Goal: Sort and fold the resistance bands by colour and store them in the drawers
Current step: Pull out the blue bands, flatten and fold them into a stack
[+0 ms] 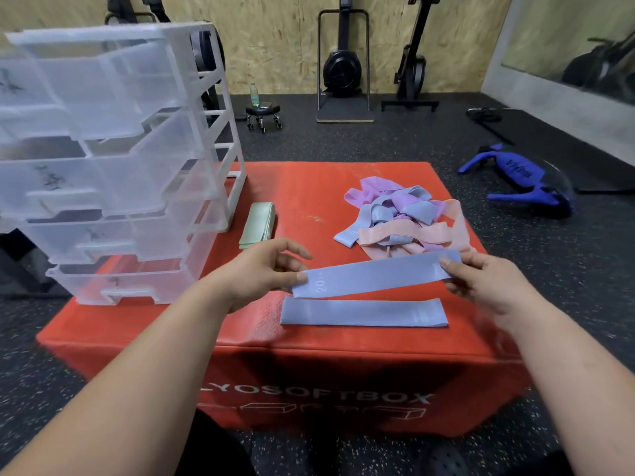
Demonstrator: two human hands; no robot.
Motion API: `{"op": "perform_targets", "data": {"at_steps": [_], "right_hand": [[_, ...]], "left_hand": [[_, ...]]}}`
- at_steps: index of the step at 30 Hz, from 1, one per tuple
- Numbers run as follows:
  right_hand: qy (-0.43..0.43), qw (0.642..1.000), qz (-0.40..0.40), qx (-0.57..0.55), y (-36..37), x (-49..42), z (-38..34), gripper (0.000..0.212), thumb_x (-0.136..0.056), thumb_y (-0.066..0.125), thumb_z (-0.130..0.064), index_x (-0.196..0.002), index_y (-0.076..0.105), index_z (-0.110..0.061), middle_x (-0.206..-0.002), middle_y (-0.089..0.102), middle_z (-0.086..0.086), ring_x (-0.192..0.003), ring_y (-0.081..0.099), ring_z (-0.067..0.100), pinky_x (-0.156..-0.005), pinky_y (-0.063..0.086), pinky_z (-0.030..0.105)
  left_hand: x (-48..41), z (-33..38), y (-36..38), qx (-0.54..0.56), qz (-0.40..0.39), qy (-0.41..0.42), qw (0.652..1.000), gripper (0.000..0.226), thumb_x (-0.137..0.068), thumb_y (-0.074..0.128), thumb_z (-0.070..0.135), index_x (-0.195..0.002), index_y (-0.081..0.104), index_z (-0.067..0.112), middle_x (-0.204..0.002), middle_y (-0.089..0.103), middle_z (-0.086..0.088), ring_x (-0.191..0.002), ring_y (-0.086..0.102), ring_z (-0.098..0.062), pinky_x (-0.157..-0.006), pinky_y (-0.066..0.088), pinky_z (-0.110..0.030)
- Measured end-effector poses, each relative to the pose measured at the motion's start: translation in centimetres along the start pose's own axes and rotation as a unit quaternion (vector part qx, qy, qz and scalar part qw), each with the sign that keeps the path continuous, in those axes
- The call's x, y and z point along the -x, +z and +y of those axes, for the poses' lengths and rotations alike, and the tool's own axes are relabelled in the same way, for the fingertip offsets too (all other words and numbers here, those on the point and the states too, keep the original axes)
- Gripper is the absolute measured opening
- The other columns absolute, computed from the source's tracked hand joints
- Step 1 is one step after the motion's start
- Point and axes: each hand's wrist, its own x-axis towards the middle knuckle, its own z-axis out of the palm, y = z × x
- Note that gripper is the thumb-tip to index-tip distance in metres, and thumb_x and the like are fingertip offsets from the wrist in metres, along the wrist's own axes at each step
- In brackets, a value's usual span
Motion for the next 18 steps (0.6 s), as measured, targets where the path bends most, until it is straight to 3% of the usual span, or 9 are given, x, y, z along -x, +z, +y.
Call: {"op": "perform_targets", "data": {"at_steps": [3,6,8,10,12,15,18], "right_hand": [[0.022,0.998,-0.033,0.046,-0.4,0.9,0.0,0.002,-0.092,0.076,-0.009,-0.093,0.076,-0.007,-0.080,0.068,-0.001,-0.069,0.061,0.011,-0.067,0.060,0.023],[0.013,0.990,-0.051,0.131,-0.5,1.5,0.1,0.013,-0.091,0.077,-0.009,-0.080,0.071,-0.012,-0.069,0.065,-0.007,-0.064,0.060,0.007,-0.072,0.058,0.028],[-0.007,0.980,-0.027,0.197,-0.5,1.8,0.2,0.009,-0.088,0.082,-0.010,-0.089,0.073,-0.010,-0.074,0.069,0.001,-0.063,0.062,0.012,-0.065,0.057,0.025],[-0.044,0.957,-0.004,0.286,-0.5,1.6,0.4,0.020,-0.082,0.088,-0.016,-0.094,0.071,-0.015,-0.075,0.072,0.004,-0.063,0.065,0.017,-0.068,0.057,0.032],[-0.077,0.924,-0.001,0.373,-0.4,1.6,0.6,0.025,-0.079,0.090,-0.024,-0.094,0.070,-0.024,-0.073,0.073,-0.001,-0.064,0.064,0.017,-0.071,0.052,0.033],[-0.110,0.894,0.001,0.435,-0.1,1.7,0.9,0.025,-0.078,0.088,-0.026,-0.095,0.070,-0.029,-0.069,0.072,-0.007,-0.068,0.066,0.009,-0.064,0.044,0.027],[-0.125,0.873,-0.010,0.471,0.4,1.7,1.5,0.027,-0.076,0.089,-0.026,-0.095,0.070,-0.030,-0.070,0.072,-0.008,-0.070,0.067,0.007,-0.066,0.046,0.027]], "left_hand": [[0.3,-0.7,-0.3,-0.075,0.060,0.001,0.995,0.027,-0.091,0.081,0.003,-0.115,0.070,0.011,-0.093,0.074,-0.012,-0.079,0.073,-0.019,-0.078,0.060,-0.030],[0.1,-1.6,0.1,-0.191,0.097,0.011,0.977,0.022,-0.087,0.084,0.006,-0.101,0.071,0.017,-0.087,0.075,-0.007,-0.071,0.071,-0.014,-0.075,0.063,-0.034],[0.0,-2.0,0.6,-0.252,0.104,0.013,0.962,0.023,-0.083,0.086,0.007,-0.095,0.071,0.018,-0.085,0.074,-0.002,-0.066,0.068,-0.011,-0.069,0.061,-0.029],[-0.1,-2.1,1.0,-0.296,0.110,0.019,0.949,0.023,-0.081,0.087,0.009,-0.092,0.070,0.020,-0.085,0.071,0.001,-0.065,0.065,-0.011,-0.063,0.055,-0.024],[-0.3,-2.4,1.5,-0.336,0.114,0.034,0.934,0.025,-0.079,0.085,0.007,-0.088,0.067,0.022,-0.083,0.067,0.003,-0.066,0.059,-0.010,-0.064,0.050,-0.028],[-0.7,-3.0,2.0,-0.378,0.107,0.054,0.918,0.027,-0.076,0.079,0.002,-0.086,0.065,0.022,-0.082,0.063,0.004,-0.069,0.056,-0.011,-0.064,0.045,-0.030],[-1.0,-3.5,2.4,-0.421,0.097,0.069,0.899,0.025,-0.076,0.078,0.002,-0.089,0.067,0.020,-0.086,0.057,0.005,-0.072,0.055,-0.013,-0.065,0.038,-0.026]]}}
